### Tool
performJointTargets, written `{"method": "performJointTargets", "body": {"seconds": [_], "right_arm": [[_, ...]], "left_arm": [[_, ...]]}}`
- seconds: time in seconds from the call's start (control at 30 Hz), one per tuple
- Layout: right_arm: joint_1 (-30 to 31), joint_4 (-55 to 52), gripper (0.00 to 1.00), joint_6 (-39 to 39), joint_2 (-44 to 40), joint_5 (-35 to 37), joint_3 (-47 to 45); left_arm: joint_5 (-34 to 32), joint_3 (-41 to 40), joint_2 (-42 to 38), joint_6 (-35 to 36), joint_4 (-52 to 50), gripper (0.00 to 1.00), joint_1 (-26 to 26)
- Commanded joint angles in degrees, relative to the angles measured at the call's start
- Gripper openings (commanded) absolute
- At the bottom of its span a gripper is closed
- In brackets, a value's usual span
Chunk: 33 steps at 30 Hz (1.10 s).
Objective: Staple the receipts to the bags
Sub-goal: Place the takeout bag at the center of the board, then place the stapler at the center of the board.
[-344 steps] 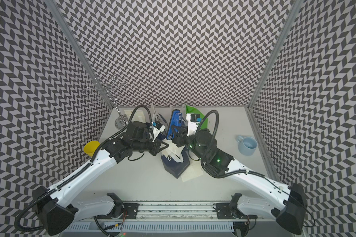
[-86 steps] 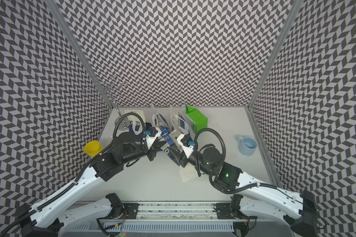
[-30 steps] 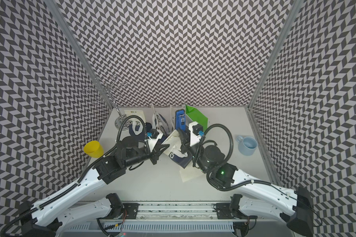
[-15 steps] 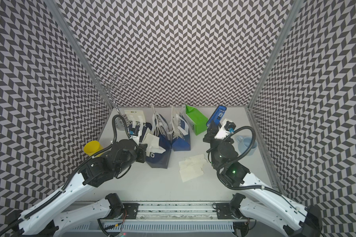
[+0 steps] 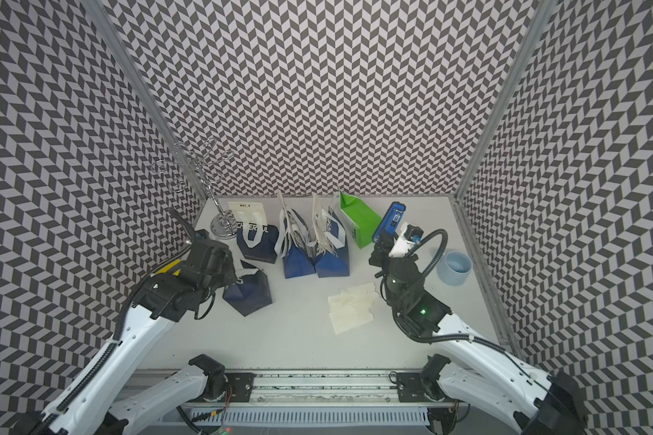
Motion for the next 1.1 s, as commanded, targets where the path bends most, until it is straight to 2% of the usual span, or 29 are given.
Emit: {"method": "performJointTargets", "body": {"seconds": [0.0, 0.07, 0.13, 0.27, 0.33, 0.37, 0.5, 0.6, 0.7, 0.8, 0.87, 0.97, 1.07], "right_arm": [[-3.31, 0.46, 0.0, 8.5, 0.72, -4.89, -1.28], [-5.92, -0.54, 0.0, 11.39, 1.45, -7.66, -2.73], [-8.63, -1.96, 0.0, 14.45, 2.54, -10.32, -4.09], [-12.73, -4.17, 0.0, 19.86, 4.84, -13.01, -6.96], [-13.72, -5.15, 0.0, 21.79, 6.18, -13.3, -8.13], [-14.21, -6.0, 0.0, 22.93, 7.05, -13.56, -8.54], [-15.26, -8.56, 0.0, 25.32, 10.29, -13.08, -9.74], [-16.3, -9.03, 0.0, 26.78, 11.85, -12.63, -11.11], [-17.39, -8.68, 0.01, 27.9, 13.06, -13.45, -12.43], [-18.33, -8.25, 0.09, 28.81, 14.22, -14.6, -13.28], [-18.58, -8.26, 0.18, 29.06, 14.85, -14.75, -13.37], [-18.83, -7.68, 0.32, 28.82, 15.22, -14.98, -13.59], [-18.93, -7.19, 0.41, 27.95, 15.19, -15.31, -13.33]], "left_arm": [[5.63, -0.44, 0.78, 5.74, 3.15, 0.0, 6.24], [5.27, -0.4, 2.8, 7.75, 4.6, 0.0, 6.33], [4.08, -1.23, 4.53, 8.52, 5.56, 0.06, 6.52], [8.16, -2.37, 6.44, 8.96, 8.65, 0.15, 6.71], [9.99, -2.75, 6.66, 10.2, 9.71, 0.33, 6.74], [10.33, -2.63, 6.85, 10.28, 9.67, 0.37, 6.74], [12.03, -1.2, 6.89, 9.93, 9.05, 0.65, 6.66], [13.34, 1.47, 4.73, 9.82, 9.42, 0.71, 5.35], [13.33, 4.64, 2.11, 9.49, 11.87, 0.79, 1.07], [13.49, 7.98, 1.76, 9.49, 14.51, 0.86, -4.1], [14.56, 9.63, 2.61, 9.49, 16.75, 0.88, -6.57], [19.96, 10.34, 5.11, 10.61, 22.14, 0.92, -8.1], [21.95, 10.51, 9.7, 11.72, 25.97, 0.94, -8.96]]}}
